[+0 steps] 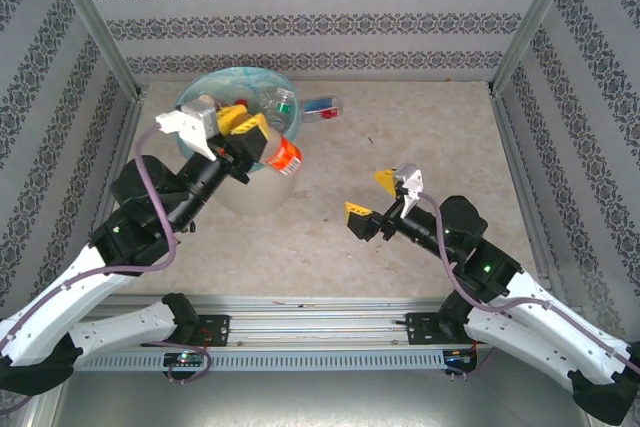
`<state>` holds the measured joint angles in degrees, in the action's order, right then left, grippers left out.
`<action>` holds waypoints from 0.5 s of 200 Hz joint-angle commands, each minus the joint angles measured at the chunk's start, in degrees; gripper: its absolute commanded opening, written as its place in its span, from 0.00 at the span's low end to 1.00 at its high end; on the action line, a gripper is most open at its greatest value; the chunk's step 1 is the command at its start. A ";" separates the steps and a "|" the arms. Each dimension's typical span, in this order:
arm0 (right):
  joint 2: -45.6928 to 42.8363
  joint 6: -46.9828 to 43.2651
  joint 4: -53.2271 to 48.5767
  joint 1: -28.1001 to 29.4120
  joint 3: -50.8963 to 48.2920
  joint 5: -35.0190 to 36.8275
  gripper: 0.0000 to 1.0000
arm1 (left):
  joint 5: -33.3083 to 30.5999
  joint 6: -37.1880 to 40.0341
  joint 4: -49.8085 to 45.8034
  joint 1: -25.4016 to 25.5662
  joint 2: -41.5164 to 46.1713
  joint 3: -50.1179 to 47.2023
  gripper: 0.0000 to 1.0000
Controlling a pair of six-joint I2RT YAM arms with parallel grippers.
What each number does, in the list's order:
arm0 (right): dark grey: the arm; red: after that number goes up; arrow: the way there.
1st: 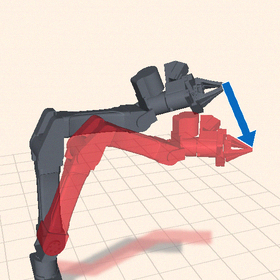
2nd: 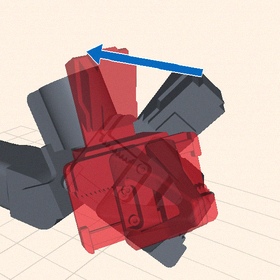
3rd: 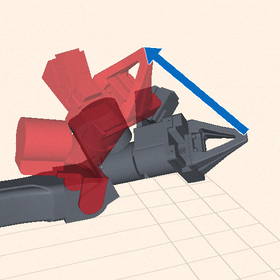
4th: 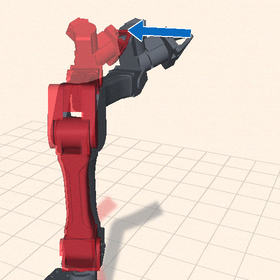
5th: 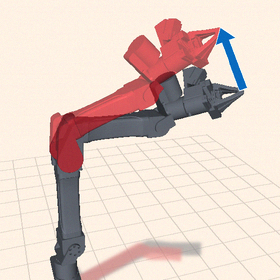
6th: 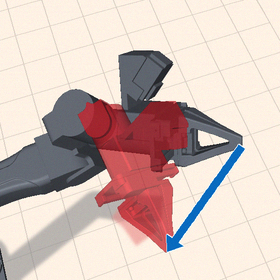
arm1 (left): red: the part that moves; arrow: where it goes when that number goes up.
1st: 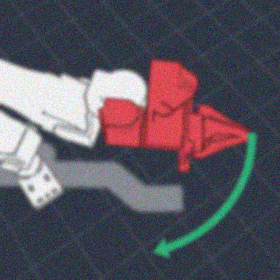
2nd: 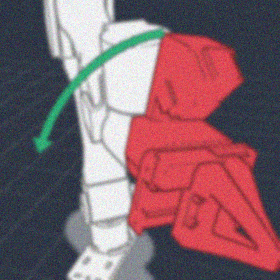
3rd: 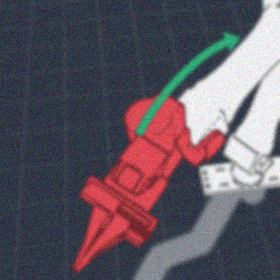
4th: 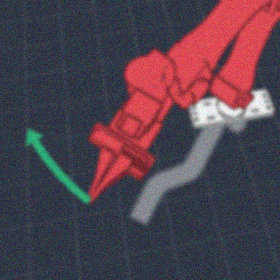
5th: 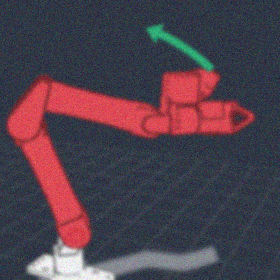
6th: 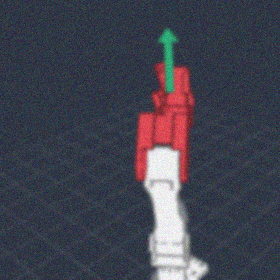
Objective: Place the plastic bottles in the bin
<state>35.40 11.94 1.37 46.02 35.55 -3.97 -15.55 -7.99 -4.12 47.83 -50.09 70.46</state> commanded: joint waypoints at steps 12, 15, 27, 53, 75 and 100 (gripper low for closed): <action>2.61 1.32 2.95 0.51 0.85 3.70 0.98 | -12.46 16.52 -4.66 -2.40 -1.25 5.11 0.00; 2.81 1.37 2.87 0.48 0.98 3.84 0.98 | -12.75 17.27 -4.88 -2.66 -1.60 5.47 0.00; 3.61 1.51 2.44 0.47 1.70 3.97 0.98 | -12.62 19.22 -5.59 -3.82 -2.60 6.08 0.00; 4.55 1.85 2.18 0.47 1.92 5.88 0.98 | -11.52 22.87 -6.19 -6.26 -5.62 6.01 0.00; 5.20 2.87 2.59 0.50 1.45 7.13 0.98 | -10.29 22.72 -7.65 -8.70 -8.61 5.74 0.00; 6.37 3.48 2.29 0.47 1.88 6.29 0.98 | -6.31 20.96 -9.29 -11.28 -10.42 5.07 0.00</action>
<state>41.01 13.82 2.44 46.02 35.64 1.13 -24.82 11.64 -10.31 38.81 -59.90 75.55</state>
